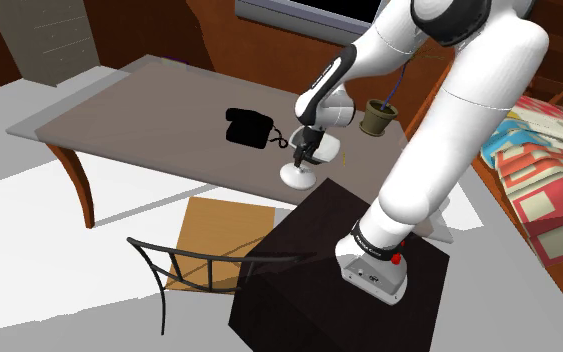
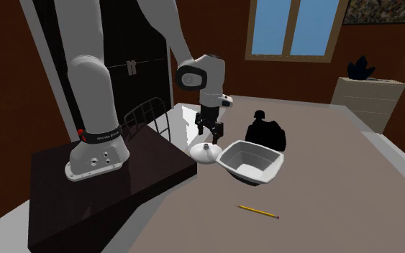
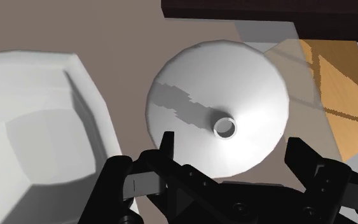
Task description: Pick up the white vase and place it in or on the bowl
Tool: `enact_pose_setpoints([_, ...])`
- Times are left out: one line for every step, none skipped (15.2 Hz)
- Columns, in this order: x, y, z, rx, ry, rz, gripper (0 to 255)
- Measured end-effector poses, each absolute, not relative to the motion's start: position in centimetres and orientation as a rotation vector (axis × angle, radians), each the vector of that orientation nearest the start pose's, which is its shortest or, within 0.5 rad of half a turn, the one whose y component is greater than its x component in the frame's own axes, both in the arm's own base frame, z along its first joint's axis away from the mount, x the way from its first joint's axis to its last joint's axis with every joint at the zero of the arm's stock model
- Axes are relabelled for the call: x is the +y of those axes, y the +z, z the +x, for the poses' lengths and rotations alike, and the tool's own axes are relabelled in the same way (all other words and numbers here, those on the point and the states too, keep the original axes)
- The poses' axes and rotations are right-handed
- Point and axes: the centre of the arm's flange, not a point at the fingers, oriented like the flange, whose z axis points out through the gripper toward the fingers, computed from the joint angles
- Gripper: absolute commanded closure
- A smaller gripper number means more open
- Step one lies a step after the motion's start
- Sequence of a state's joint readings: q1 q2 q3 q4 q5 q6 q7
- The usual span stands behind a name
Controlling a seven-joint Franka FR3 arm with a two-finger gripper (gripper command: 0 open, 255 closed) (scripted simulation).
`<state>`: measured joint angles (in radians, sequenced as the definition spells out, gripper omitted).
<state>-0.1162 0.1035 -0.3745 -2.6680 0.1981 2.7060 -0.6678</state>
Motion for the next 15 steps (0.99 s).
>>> enact_pose_setpoints([-20.4,19.6,35.8,0.007,0.036,-3.078,0])
enact_pose_setpoints([-20.5,19.1,35.7,0.007,0.036,-3.078,0])
enact_pose_setpoints([-20.3,18.6,35.7,0.007,0.036,-3.078,0])
enact_pose_setpoints([-20.4,18.2,35.7,0.007,0.036,-3.078,0])
enact_pose_setpoints([-20.4,17.9,35.7,0.007,0.036,-3.078,0])
enact_pose_setpoints([-20.3,17.8,35.7,0.007,0.036,-3.078,0])
enact_pose_setpoints([-20.3,17.8,35.7,0.007,0.036,-3.078,0])
enact_pose_setpoints([-20.3,17.8,35.7,0.007,0.036,-3.078,0])
enact_pose_setpoints([-20.3,17.8,35.7,0.007,0.035,-3.078,0])
enact_pose_setpoints([-20.3,17.7,35.7,0.007,0.035,-3.078,0])
enact_pose_setpoints([-20.3,17.7,35.7,0.007,0.035,-3.078,255])
enact_pose_setpoints([-20.3,17.7,35.7,0.007,0.035,-3.078,255])
enact_pose_setpoints([-20.3,17.7,35.7,0.007,0.035,-3.078,255])
enact_pose_setpoints([-20.3,17.8,35.7,0.007,0.034,-3.078,255])
enact_pose_setpoints([-20.3,17.8,35.8,0.006,0.034,-3.078,255])
